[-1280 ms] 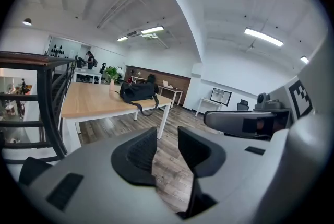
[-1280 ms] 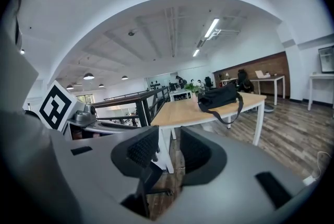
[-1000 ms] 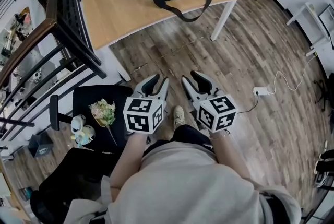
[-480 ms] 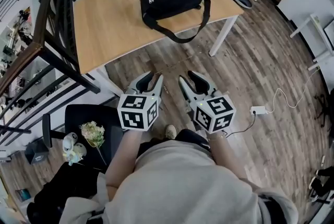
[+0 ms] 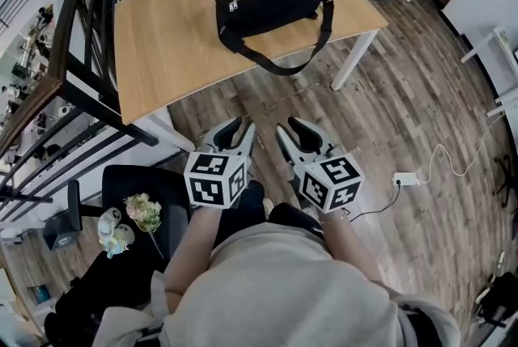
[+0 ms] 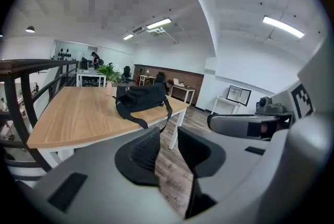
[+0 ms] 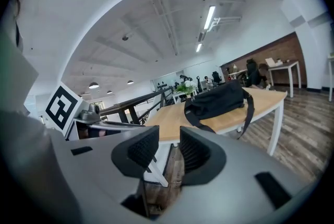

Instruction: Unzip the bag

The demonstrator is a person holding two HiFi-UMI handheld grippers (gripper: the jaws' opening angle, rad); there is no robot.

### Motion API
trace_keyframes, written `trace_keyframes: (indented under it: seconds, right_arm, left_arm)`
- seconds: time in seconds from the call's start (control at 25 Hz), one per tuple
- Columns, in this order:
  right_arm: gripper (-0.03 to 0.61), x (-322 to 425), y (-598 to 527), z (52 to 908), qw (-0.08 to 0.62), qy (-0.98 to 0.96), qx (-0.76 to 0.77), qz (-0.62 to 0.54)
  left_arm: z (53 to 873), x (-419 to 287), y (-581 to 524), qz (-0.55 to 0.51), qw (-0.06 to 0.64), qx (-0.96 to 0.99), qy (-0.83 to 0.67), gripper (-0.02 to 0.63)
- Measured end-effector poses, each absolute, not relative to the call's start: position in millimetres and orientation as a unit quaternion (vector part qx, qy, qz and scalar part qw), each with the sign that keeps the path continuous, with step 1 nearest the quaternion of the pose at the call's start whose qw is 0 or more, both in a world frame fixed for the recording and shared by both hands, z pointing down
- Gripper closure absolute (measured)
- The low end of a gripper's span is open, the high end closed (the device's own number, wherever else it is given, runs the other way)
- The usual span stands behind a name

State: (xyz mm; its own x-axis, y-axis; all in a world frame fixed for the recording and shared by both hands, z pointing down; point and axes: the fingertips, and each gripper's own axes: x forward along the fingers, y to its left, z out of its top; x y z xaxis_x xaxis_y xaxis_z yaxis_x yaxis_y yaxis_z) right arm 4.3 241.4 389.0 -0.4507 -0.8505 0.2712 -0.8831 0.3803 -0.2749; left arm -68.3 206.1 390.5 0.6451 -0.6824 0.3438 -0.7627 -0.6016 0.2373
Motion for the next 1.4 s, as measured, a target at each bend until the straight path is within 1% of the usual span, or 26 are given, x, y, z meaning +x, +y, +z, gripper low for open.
trace_keyframes:
  seconds: [0.44, 0.96, 1.4]
  right_arm:
    - [0.465, 14, 198, 400, 0.055, -0.83, 0.521, 0.192]
    - [0.469, 14, 69, 400, 0.071, -0.827, 0.524, 0.193]
    - [0.474, 5, -33, 386, 0.071, -0.825, 0.531, 0.182]
  left_arm:
    - [404, -57, 153, 0.111, 0.203, 0.887, -0.399, 0.494]
    - [398, -52, 19, 0.097, 0.213, 0.89, -0.391, 0.494]
    - [392, -69, -82, 0.1, 0.209, 0.888, -0.397, 0.494]
